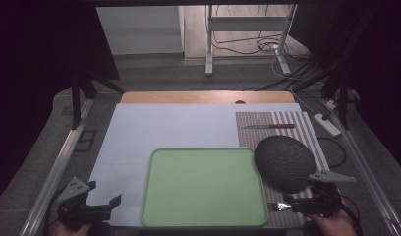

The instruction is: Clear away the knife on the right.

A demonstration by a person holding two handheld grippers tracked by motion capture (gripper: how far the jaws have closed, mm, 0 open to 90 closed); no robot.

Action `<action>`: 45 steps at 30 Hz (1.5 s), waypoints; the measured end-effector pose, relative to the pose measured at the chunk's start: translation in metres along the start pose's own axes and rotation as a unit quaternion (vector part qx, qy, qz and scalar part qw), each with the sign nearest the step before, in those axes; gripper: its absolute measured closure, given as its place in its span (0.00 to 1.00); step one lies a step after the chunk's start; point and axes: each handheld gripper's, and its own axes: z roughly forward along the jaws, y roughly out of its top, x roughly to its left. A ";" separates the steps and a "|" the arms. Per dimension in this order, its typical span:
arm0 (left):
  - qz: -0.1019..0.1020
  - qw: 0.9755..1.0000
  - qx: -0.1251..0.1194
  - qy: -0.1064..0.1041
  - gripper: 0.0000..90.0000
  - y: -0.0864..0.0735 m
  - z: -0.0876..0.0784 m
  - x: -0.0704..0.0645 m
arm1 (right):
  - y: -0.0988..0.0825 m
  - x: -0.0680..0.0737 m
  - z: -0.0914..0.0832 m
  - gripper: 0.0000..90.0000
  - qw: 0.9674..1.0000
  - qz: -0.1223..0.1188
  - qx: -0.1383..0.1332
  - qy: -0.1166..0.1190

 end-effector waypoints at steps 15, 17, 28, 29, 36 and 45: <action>-0.003 1.000 0.003 0.000 0.00 0.000 0.001 0.001 | 0.000 -0.002 0.001 0.00 1.000 0.003 0.002 0.016; -0.005 1.000 0.006 0.000 0.00 0.000 0.001 0.002 | 0.000 -0.002 0.001 0.00 1.000 0.004 0.003 0.018; -0.008 1.000 0.001 0.000 0.00 0.002 0.001 0.003 | 0.001 -0.002 0.002 0.00 1.000 0.002 0.006 0.021; -0.008 1.000 -0.001 0.001 0.00 0.002 0.000 0.003 | 0.001 -0.002 0.002 0.00 1.000 0.001 0.008 0.022; 0.002 1.000 0.001 0.010 0.00 0.002 0.002 0.003 | 0.007 -0.001 0.001 0.00 1.000 -0.005 -0.003 0.031; 0.011 1.000 0.019 0.010 0.01 0.003 0.007 0.001 | 0.009 -0.002 0.005 0.00 0.999 -0.016 -0.007 0.035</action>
